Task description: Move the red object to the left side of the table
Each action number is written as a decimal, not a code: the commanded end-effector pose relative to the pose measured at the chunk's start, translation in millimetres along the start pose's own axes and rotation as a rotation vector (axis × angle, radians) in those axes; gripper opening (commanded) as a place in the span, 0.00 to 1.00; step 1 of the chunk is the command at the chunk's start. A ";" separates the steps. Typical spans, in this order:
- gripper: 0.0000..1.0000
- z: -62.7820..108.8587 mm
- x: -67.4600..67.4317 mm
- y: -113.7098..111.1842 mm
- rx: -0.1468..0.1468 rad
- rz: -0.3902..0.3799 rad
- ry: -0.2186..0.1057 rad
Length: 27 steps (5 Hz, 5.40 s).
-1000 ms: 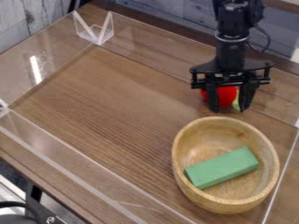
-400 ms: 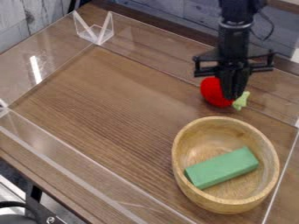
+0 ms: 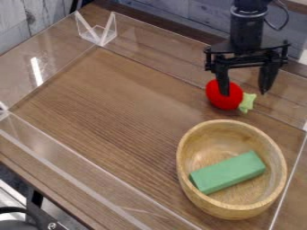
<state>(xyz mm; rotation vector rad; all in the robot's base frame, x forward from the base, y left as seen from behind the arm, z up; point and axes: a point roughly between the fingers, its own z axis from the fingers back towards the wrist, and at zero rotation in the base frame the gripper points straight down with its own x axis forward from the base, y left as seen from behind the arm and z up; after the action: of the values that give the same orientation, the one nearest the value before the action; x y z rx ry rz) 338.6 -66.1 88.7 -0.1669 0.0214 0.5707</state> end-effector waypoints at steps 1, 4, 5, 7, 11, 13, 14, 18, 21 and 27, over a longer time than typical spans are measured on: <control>1.00 23.6 9.8 10.0 -0.053 -0.008 -0.052; 1.00 14.0 28.9 30.9 -0.092 0.307 -0.074; 1.00 4.2 35.2 36.0 -0.090 0.371 -0.080; 1.00 -9.5 48.3 34.9 -0.074 0.405 -0.079; 1.00 -30.5 44.9 0.9 -0.043 0.390 -0.069; 1.00 -43.1 48.3 9.1 -0.025 0.328 -0.051; 1.00 -56.4 50.7 14.8 -0.018 0.305 -0.043; 1.00 -83.5 48.8 27.3 -0.001 0.414 -0.065; 0.00 -67.7 41.0 18.8 -0.021 0.429 -0.054; 0.00 56.2 28.4 88.9 -0.255 0.330 0.056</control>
<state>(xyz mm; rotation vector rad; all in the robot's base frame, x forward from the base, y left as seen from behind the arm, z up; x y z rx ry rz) 311.1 30.5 109.8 -0.4200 0.0959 0.9143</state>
